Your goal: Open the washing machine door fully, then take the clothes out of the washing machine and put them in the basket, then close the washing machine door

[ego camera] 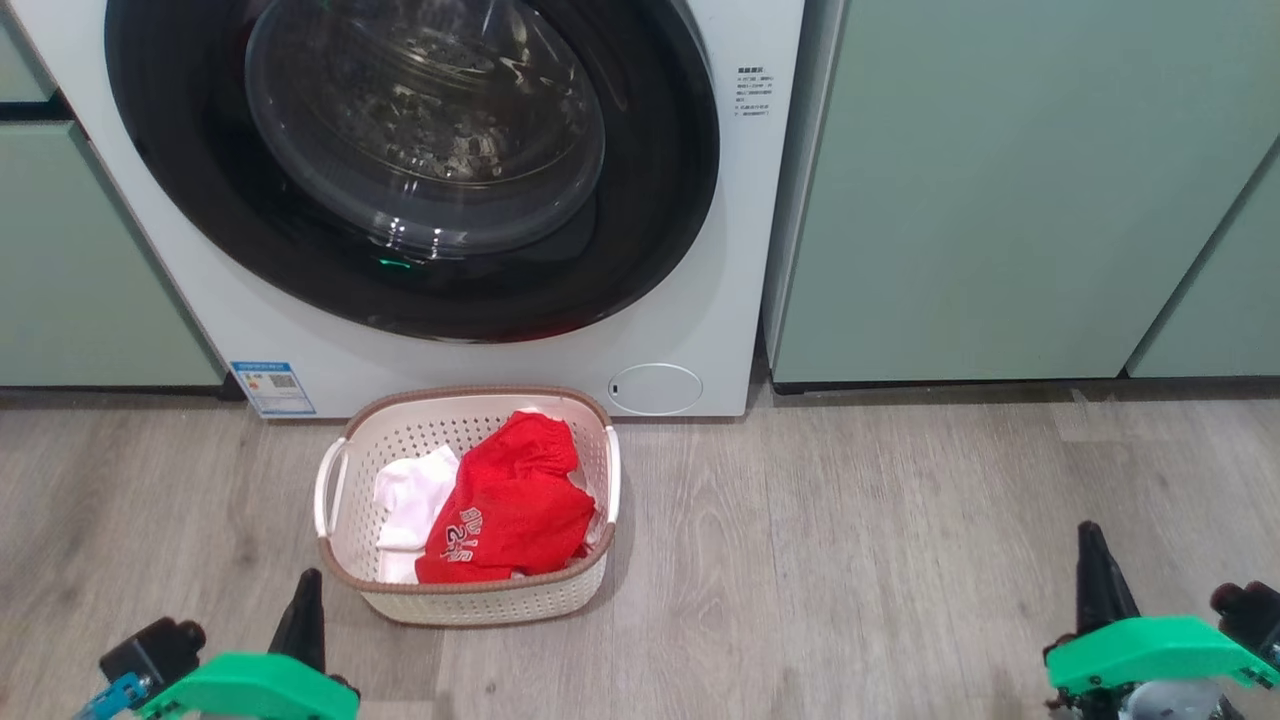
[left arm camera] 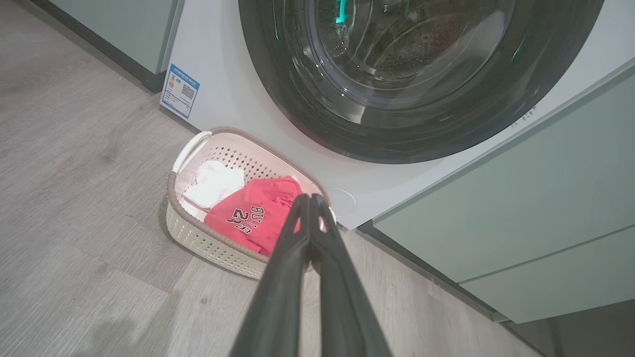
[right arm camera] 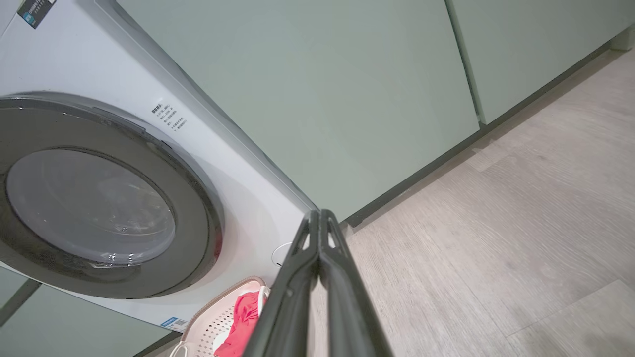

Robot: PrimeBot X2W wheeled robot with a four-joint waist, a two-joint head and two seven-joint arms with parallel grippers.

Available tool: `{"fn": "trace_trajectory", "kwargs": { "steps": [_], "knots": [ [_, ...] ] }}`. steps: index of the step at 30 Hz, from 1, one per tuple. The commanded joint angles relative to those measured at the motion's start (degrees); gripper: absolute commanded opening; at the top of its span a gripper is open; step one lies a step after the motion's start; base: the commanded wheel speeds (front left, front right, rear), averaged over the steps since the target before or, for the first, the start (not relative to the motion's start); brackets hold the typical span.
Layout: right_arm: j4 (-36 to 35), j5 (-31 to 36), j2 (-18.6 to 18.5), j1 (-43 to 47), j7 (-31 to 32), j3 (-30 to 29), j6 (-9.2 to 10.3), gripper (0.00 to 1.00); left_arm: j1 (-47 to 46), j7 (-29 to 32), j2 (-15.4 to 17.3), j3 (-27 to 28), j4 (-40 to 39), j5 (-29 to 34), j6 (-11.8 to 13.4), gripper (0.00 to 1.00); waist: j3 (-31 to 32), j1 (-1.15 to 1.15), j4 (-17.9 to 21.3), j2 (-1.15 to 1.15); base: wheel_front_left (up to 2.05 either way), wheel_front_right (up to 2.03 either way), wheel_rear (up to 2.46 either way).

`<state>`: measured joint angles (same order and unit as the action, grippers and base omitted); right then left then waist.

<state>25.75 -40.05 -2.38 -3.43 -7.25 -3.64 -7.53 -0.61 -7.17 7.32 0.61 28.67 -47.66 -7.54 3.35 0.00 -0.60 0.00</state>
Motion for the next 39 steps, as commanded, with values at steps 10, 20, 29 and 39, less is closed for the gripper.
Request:
{"fn": "trace_trajectory", "kwargs": {
  "steps": [10, 20, 29, 39],
  "knots": [
    [-3.3, -7.4, -0.4, -2.6, 1.9, -0.3, 0.02, 0.0, -3.9, 1.9, -0.1, 1.7, -3.6, -6.3, 0.0, 0.0, -0.5, 0.0, 0.1, 0.0, 0.0, 0.0, 0.0],
    [-4.4, -13.2, -0.4, -2.6, 3.4, -0.6, 0.02, 0.0, -4.1, 3.4, -0.6, 2.2, -5.0, -11.2, 0.0, 0.0, -0.8, 0.0, 0.1, 0.0, 0.0, 0.0, 0.0],
    [-5.5, -18.9, -0.4, -2.6, 4.9, -0.9, 0.02, 0.0, -4.3, 4.9, -1.2, 2.8, -6.4, -16.1, 0.0, 0.0, -1.2, 0.0, 0.2, 0.0, 0.0, 0.0, 0.0],
    [-6.7, -25.3, -0.5, -2.7, 6.6, -1.3, 0.03, 0.0, -4.6, 6.6, -1.8, 3.4, -8.0, -21.6, 0.0, 0.0, -1.7, 0.0, 0.3, 0.0, 0.0, 0.0, 0.0]
  ]
}}
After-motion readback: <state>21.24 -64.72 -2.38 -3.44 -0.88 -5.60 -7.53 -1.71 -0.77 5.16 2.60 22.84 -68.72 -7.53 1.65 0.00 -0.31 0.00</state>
